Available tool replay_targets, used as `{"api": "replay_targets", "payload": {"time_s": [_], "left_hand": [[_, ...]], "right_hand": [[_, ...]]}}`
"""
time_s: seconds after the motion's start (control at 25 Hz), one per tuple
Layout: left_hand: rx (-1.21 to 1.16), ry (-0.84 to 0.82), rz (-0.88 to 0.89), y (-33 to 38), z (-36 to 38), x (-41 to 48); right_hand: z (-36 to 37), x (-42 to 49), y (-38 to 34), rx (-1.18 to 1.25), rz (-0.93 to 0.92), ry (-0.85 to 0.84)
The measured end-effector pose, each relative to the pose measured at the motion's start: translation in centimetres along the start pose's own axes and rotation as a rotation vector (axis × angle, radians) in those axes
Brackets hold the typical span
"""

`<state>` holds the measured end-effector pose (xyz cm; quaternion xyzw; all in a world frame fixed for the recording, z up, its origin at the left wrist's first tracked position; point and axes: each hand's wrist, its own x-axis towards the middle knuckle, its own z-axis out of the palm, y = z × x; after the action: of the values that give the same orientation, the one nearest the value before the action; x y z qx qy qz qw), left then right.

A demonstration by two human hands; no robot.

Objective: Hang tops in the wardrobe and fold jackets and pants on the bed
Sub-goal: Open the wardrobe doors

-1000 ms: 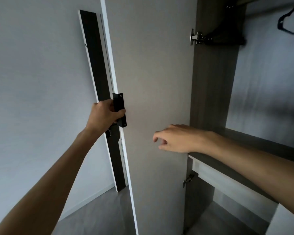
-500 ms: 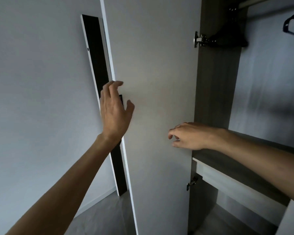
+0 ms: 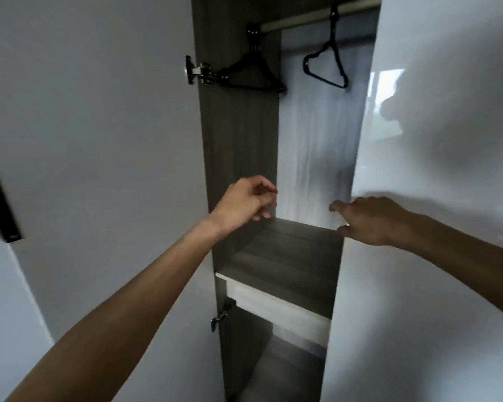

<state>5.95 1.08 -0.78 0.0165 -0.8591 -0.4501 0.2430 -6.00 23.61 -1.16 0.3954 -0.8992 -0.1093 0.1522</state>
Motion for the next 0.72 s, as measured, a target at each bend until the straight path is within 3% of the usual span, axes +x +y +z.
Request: {"api": "replay_targets", "payload": {"time_s": [0.16, 0.32, 0.52, 0.72], "left_hand": [[0.032, -0.073, 0.111, 2.3, 7.7, 5.7], [-0.017, -0.123, 0.229, 4.6, 12.8, 11.4], [-0.165, -0.154, 0.365, 3.4, 14.2, 15.4], [-0.227, -0.348, 0.49, 2.8, 12.8, 17.0]], "right_hand": [[3.0, -2.5, 4.7, 0.096, 0.071, 0.164], [4.0, -2.8, 6.0, 0.276, 0.154, 0.203], [4.7, -1.9, 5.4, 0.24, 0.241, 0.298], [5.1, -0.9, 1.5, 0.153, 0.428, 0.395]]}}
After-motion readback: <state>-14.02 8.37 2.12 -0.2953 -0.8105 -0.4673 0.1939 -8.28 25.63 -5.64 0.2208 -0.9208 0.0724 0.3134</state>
